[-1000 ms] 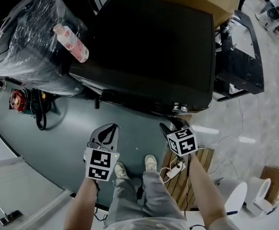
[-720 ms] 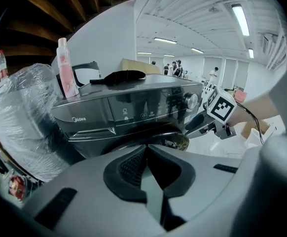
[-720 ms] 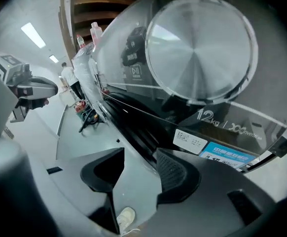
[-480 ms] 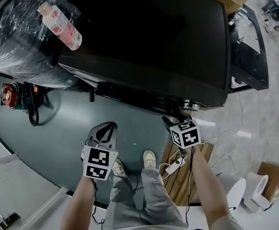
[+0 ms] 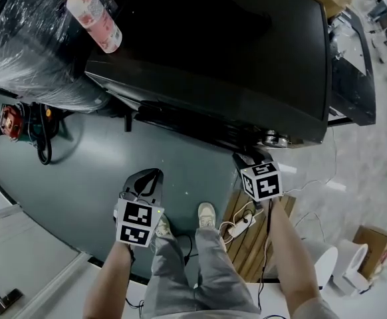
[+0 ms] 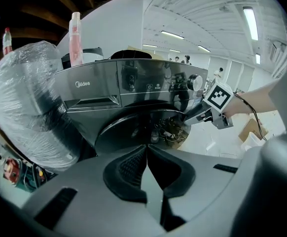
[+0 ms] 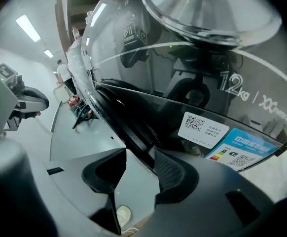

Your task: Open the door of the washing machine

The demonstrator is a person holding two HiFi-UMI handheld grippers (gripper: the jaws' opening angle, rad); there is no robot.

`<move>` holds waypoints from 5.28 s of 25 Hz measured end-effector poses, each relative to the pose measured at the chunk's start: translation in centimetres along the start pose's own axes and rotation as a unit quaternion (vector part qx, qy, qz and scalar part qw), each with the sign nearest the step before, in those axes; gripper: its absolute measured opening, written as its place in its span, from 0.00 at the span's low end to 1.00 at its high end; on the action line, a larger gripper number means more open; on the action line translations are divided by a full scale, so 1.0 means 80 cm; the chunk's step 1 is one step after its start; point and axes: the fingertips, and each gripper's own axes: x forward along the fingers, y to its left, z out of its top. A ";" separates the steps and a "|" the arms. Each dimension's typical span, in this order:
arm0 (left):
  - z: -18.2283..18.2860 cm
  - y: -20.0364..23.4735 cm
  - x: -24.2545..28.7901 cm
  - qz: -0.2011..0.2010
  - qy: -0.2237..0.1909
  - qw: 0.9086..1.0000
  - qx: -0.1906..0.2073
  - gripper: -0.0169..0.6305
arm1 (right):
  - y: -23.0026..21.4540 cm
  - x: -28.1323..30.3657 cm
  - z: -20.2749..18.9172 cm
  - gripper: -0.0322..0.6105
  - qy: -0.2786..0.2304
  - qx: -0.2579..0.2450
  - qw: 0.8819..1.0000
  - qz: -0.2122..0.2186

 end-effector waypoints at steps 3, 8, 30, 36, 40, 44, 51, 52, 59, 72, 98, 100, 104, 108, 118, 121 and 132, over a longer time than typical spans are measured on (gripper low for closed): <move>-0.016 0.001 -0.004 0.000 0.006 1.000 -0.005 0.06 | 0.008 0.000 -0.006 0.36 0.017 0.004 1.000 -0.001; -0.039 0.001 -0.017 0.004 0.013 1.000 -0.015 0.06 | 0.044 -0.011 -0.037 0.35 0.048 0.025 0.998 0.014; -0.237 0.034 -0.134 0.039 0.054 0.992 -0.107 0.06 | 0.329 -0.023 -0.156 0.30 0.093 0.097 0.990 0.042; -0.294 0.085 -0.185 0.078 0.053 0.986 -0.140 0.06 | 0.418 -0.005 -0.165 0.29 0.107 0.086 0.990 0.037; -0.325 0.119 -0.221 0.100 0.049 0.982 -0.154 0.06 | 0.470 0.007 -0.163 0.29 0.101 0.098 0.989 0.037; -0.352 0.146 -0.255 0.111 0.043 0.979 -0.167 0.06 | 0.516 0.019 -0.155 0.28 0.098 0.122 0.987 0.031; -0.388 0.192 -0.303 0.128 0.032 0.976 -0.176 0.06 | 0.598 0.049 -0.134 0.27 0.099 0.160 0.981 0.039; -0.392 0.199 -0.307 0.132 0.030 0.975 -0.178 0.06 | 0.608 0.055 -0.130 0.27 0.099 0.167 0.980 0.042; -0.416 0.257 -0.338 0.159 0.022 0.968 -0.191 0.06 | 0.673 0.096 -0.100 0.22 0.104 0.198 0.974 0.046; -0.420 0.315 -0.372 0.197 -0.010 0.956 -0.217 0.06 | 0.757 0.149 -0.043 0.22 0.111 0.215 0.965 0.097; -0.094 0.244 -0.473 0.206 -0.160 0.958 -0.119 0.06 | 0.589 -0.196 0.215 0.09 -0.204 -0.054 0.958 0.193; -0.055 0.225 -0.482 0.201 -0.180 0.957 -0.104 0.06 | 0.570 -0.243 0.233 0.09 -0.239 -0.068 0.949 0.193; 0.023 0.186 -0.497 0.187 -0.221 0.955 -0.065 0.06 | 0.534 -0.333 0.264 0.09 -0.305 -0.099 0.931 0.175; 0.096 0.152 -0.516 0.180 -0.261 0.948 -0.029 0.06 | 0.499 -0.416 0.285 0.09 -0.360 -0.125 0.911 0.156; 0.214 0.064 -0.567 0.168 -0.345 0.923 0.025 0.06 | 0.410 -0.578 0.294 0.09 -0.455 -0.150 0.872 0.105; 0.248 0.039 -0.581 0.174 -0.369 0.911 0.059 0.06 | 0.388 -0.621 0.292 0.09 -0.475 -0.144 0.864 0.087; 0.323 -0.071 -0.622 0.154 -0.426 0.886 0.100 0.06 | 0.339 -0.743 0.274 0.09 -0.527 -0.163 0.834 0.028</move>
